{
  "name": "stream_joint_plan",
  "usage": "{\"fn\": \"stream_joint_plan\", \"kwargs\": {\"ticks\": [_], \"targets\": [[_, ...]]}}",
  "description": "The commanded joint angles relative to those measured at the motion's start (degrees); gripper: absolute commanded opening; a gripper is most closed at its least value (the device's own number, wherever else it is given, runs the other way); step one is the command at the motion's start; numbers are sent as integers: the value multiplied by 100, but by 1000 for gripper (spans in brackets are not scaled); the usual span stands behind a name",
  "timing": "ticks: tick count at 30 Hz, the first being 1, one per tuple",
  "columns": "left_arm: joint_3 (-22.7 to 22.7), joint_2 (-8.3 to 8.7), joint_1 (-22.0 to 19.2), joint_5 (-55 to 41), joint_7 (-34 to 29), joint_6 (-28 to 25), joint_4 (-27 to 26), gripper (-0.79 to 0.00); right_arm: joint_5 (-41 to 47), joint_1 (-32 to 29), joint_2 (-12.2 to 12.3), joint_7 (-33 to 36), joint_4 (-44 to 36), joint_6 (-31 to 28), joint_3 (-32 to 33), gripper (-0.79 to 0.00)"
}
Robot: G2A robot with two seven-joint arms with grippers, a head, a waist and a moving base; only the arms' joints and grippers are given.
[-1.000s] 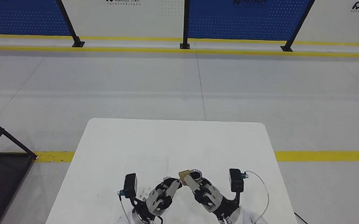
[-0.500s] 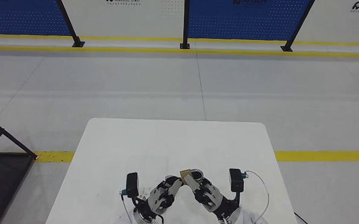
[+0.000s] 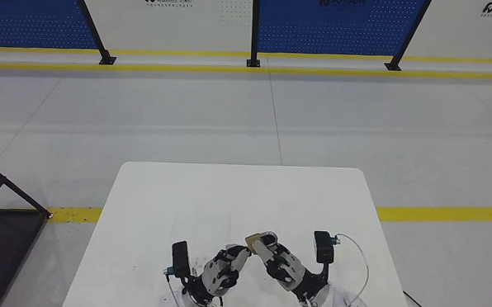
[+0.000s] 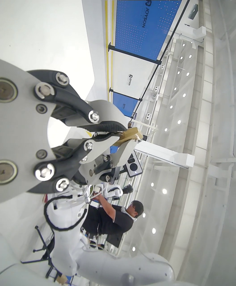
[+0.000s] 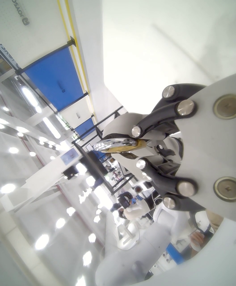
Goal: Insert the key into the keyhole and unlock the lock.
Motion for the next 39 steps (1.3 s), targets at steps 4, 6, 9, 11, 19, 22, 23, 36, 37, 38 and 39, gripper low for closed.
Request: {"fn": "stream_joint_plan", "kwargs": {"ticks": [4,6,9,11,19,22,23,36,37,38,39], "targets": [[35,-3,-9,269,206,349,52,-785,0,0,0,0,0,0,0,-785],[59,-8,-17,356,292,510,68,-785,0,0,0,0,0,0,0,-785],[113,-17,-33,417,378,638,97,-785,0,0,0,0,0,0,0,-785],[139,-21,-50,449,418,718,107,-785,4,19,-1,35,-10,55,-17,-785],[218,-22,-97,474,470,811,133,-785,74,68,17,198,-30,150,-45,-785],[236,-20,-106,454,458,825,130,-785,84,75,26,227,-40,145,-39,-785],[243,-19,-110,449,458,822,128,-785,87,74,29,228,-39,142,-38,-785],[278,7,-141,233,423,600,140,-480,132,53,57,103,-53,72,7,-785],[275,10,-142,208,429,568,143,-480,134,53,59,102,-53,69,11,-785],[280,13,-142,170,435,504,147,-483,143,52,61,96,-53,68,15,-785],[272,17,-147,133,433,454,157,-489,148,53,63,95,-52,66,19,-785]]}}
